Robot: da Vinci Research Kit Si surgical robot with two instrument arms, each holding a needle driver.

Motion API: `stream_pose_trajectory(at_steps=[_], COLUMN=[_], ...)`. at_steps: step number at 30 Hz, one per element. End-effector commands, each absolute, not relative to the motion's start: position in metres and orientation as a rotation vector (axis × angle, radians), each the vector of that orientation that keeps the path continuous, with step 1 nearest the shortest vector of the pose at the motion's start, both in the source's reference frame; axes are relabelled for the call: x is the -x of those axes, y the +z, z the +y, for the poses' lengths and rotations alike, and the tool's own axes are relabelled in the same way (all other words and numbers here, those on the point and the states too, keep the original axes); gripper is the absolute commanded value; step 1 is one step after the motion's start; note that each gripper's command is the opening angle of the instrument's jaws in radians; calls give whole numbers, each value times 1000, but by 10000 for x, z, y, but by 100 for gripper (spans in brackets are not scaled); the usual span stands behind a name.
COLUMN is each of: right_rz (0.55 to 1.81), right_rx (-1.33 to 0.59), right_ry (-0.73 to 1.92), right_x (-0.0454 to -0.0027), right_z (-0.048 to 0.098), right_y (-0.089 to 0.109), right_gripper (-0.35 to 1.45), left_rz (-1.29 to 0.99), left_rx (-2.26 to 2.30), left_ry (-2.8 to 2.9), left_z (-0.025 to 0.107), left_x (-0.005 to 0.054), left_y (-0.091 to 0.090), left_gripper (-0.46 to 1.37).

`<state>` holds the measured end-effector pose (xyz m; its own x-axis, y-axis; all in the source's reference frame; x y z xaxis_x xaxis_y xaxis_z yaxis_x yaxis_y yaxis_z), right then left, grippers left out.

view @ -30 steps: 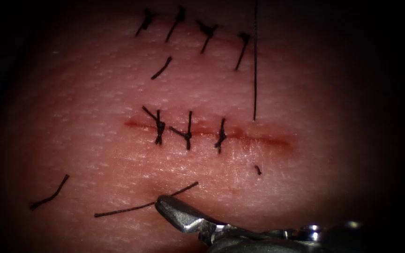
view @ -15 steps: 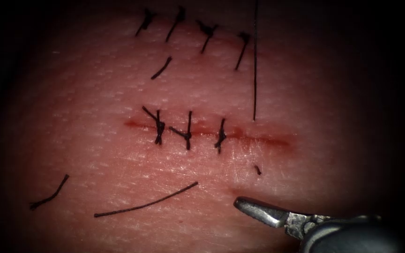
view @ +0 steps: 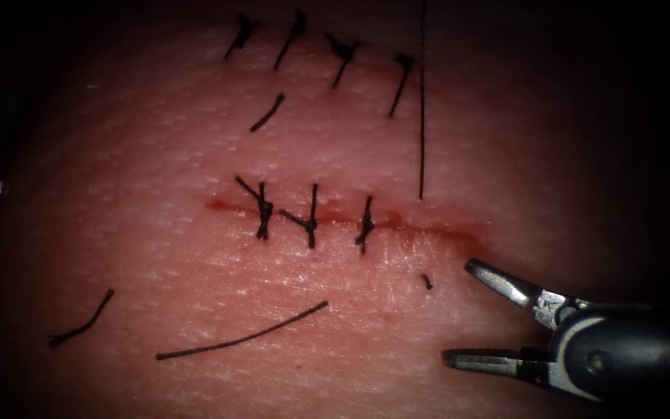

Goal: Wound Closure
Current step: Use the right gripper to pull the suture through the skin

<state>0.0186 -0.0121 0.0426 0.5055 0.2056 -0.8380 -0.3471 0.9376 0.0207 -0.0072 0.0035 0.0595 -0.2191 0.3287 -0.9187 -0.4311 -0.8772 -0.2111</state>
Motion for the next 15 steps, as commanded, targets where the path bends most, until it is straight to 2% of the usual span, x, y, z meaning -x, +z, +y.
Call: stream_pose_trajectory(at_steps=[1,7,15], right_rz=[987,978,969], right_rx=[158,156,99], right_ry=[335,327,402], right_x=[-189,-198,-188], right_z=[-120,-118,-119], right_y=[429,441,475], right_gripper=[121,115,101], left_rz=[132,163,117], left_rx=[1567,1542,1579], left_ry=[2134,2124,2106], left_z=[38,47,13], left_x=[74,93,112], left_y=[602,637,642], left_gripper=[15,13,16])
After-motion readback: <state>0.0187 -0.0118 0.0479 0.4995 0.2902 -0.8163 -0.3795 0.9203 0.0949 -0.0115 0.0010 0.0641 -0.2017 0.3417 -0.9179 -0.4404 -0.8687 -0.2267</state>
